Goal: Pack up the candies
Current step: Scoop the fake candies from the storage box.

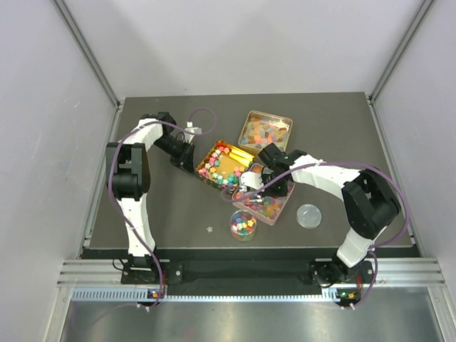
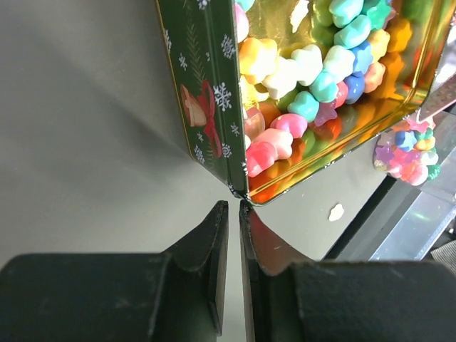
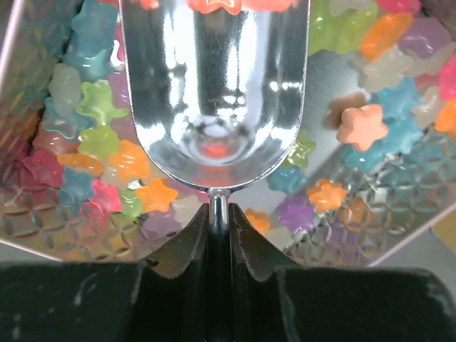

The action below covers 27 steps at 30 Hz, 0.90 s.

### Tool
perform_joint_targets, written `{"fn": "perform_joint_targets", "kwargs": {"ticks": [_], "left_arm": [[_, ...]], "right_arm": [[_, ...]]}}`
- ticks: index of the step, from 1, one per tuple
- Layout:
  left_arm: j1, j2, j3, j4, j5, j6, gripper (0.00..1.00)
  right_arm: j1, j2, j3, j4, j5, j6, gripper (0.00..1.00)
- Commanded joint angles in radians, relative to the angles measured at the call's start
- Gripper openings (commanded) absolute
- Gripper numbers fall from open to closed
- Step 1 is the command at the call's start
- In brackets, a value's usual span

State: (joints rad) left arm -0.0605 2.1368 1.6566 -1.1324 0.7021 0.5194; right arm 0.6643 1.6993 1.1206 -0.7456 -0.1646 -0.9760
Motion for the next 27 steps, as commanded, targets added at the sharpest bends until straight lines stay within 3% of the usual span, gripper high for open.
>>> {"fn": "perform_joint_targets", "kwargs": {"ticks": [1,20,27], "left_arm": [[0.001,-0.012,0.011,-0.009,-0.026,-0.03,0.17],[0.001,-0.006,0.023,-0.05,-0.159,0.016,0.17],[0.001,-0.003,0.048,-0.069,-0.214,0.04,0.16]], "right_arm": [[0.004,-0.033,-0.036,0.115,-0.113,-0.01,0.0],[-0.1,-0.124,-0.116,0.311,-0.358,0.103,0.0],[-0.12,-0.208,-0.122,0.29,-0.391,0.086,0.0]]}}
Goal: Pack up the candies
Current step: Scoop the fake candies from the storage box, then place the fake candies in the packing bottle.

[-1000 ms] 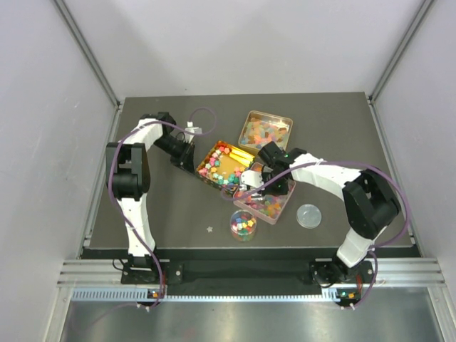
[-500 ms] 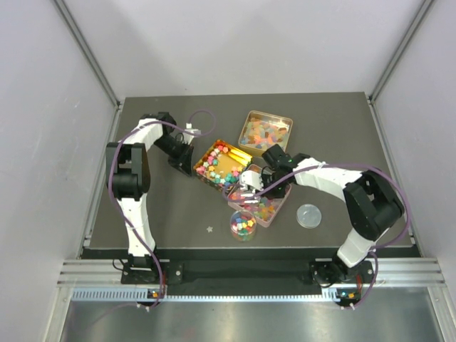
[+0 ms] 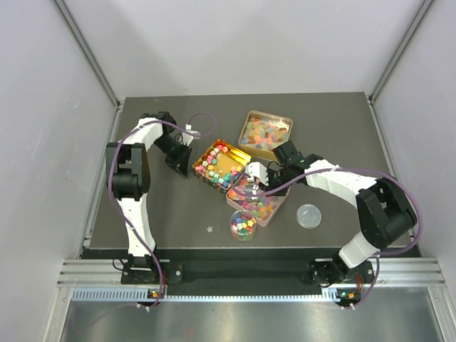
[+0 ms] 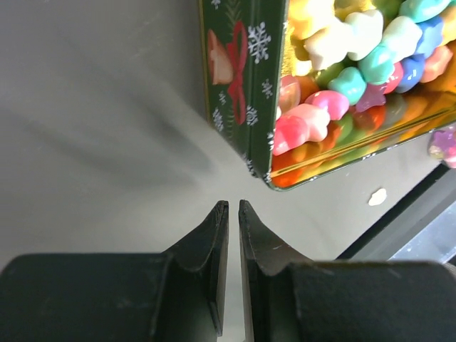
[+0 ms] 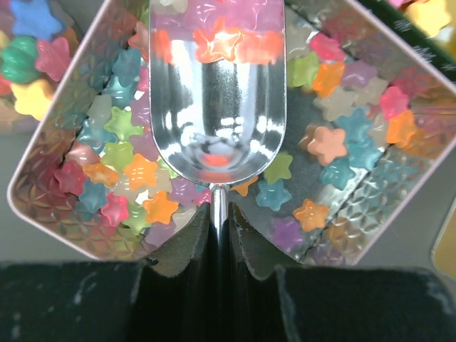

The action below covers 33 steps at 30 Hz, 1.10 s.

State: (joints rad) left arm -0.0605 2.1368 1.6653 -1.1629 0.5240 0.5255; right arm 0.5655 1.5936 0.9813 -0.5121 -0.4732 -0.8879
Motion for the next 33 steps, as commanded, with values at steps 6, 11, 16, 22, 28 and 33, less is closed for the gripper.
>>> {"fn": "perform_joint_targets", "kwargs": {"ticks": [6,11,16,22,28,33], "left_arm": [[0.001,-0.011,0.059,-0.049,-0.071,0.056,0.16],[-0.005,-0.011,0.054,-0.046,-0.102,0.056,0.16],[-0.005,-0.015,0.05,-0.046,-0.137,0.067,0.16],[-0.007,-0.046,0.031,-0.049,-0.142,0.062,0.15],[-0.004,-0.08,-0.001,-0.035,-0.13,0.059,0.16],[0.004,-0.098,0.005,-0.014,-0.102,0.042,0.16]], "right_arm": [[-0.042,-0.204,0.023,-0.015,-0.11,-0.048,0.0],[-0.045,-0.264,-0.03,0.024,-0.143,-0.033,0.0],[-0.07,-0.337,-0.099,0.052,-0.179,-0.016,0.0],[-0.107,-0.446,-0.072,-0.084,-0.17,-0.058,0.0],[-0.107,-0.509,0.023,-0.271,-0.153,-0.108,0.0],[-0.092,-0.523,0.103,-0.416,-0.096,-0.167,0.0]]}}
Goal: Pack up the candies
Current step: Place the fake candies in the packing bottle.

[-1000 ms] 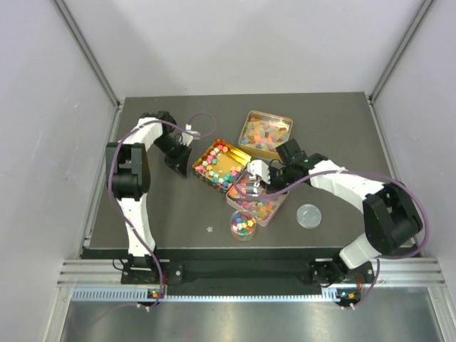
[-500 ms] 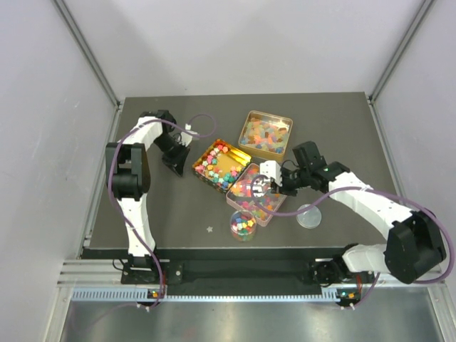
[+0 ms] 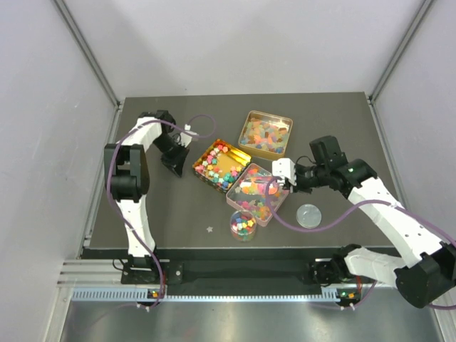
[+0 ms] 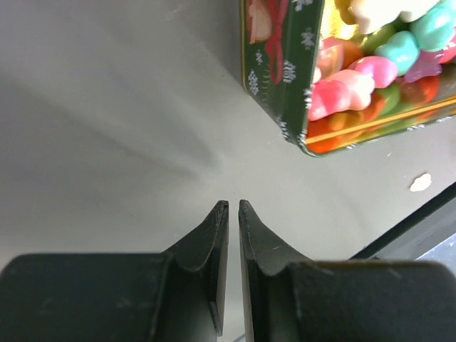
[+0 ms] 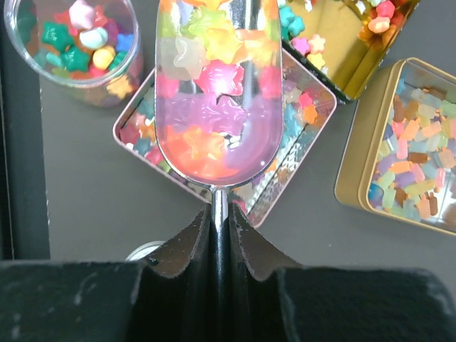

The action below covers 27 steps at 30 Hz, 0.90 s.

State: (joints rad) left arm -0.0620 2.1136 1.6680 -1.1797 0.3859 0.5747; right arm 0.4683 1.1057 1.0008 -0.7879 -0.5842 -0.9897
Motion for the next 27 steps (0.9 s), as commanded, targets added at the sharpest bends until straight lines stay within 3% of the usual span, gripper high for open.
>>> {"fn": "perform_joint_targets", "kwargs": {"ticks": [1,9,19,27], "left_arm": [[0.005,-0.078,0.004,0.005,0.036,-0.01,0.16],[0.013,-0.109,0.001,0.038,0.062,-0.027,0.17],[0.022,-0.141,-0.062,0.08,0.064,-0.027,0.16],[0.027,-0.191,-0.117,0.121,0.113,-0.029,0.16]], "right_arm": [[0.006,-0.038,0.094,-0.19,0.02,-0.088,0.0],[0.081,-0.063,0.113,-0.326,0.141,-0.187,0.0],[0.375,-0.035,0.113,-0.301,0.346,-0.106,0.0],[0.429,0.052,0.176,-0.34,0.512,-0.119,0.0]]}}
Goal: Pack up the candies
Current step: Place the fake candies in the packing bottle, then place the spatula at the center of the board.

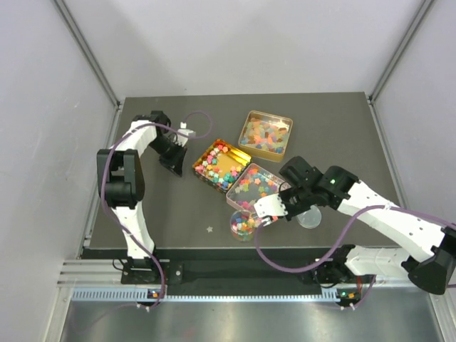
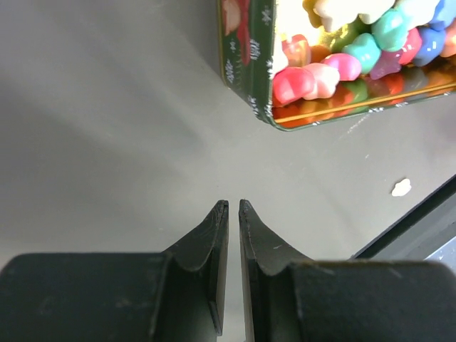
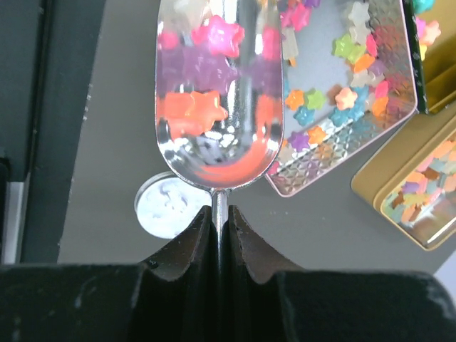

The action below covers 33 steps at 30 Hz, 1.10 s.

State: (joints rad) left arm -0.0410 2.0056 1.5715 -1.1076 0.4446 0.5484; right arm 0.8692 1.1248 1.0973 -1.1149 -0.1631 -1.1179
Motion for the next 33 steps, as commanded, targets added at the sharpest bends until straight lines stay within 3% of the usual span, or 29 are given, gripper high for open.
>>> {"fn": "perform_joint_targets", "kwargs": {"ticks": [1,13,20,24,27,30,33], "left_arm": [[0.006,-0.088,-0.031,0.054,0.058,-0.005,0.16],[0.033,-0.127,-0.088,0.081,0.108,0.033,0.16],[0.033,-0.162,-0.061,0.054,0.131,0.027,0.16],[0.033,-0.24,-0.07,0.112,0.075,-0.095,0.16],[0.035,-0.317,-0.175,0.188,0.063,-0.213,0.22],[0.033,-0.408,-0.267,0.311,0.066,-0.333,0.31],[0.029,-0.412,-0.291,0.359,0.107,-0.395,0.51]], "right_arm": [[0.037,0.046,0.088,-0.017,0.096,0.013,0.0],[0.145,0.176,0.239,-0.105,0.252,0.029,0.0],[0.128,0.193,0.332,-0.154,0.336,0.081,0.0],[-0.085,0.15,0.267,-0.091,0.275,0.157,0.0],[-0.424,0.109,0.147,0.013,0.166,0.243,0.0],[-0.612,0.082,-0.046,0.127,0.077,0.283,0.0],[-0.683,0.09,-0.153,0.255,0.063,0.303,0.0]]}}
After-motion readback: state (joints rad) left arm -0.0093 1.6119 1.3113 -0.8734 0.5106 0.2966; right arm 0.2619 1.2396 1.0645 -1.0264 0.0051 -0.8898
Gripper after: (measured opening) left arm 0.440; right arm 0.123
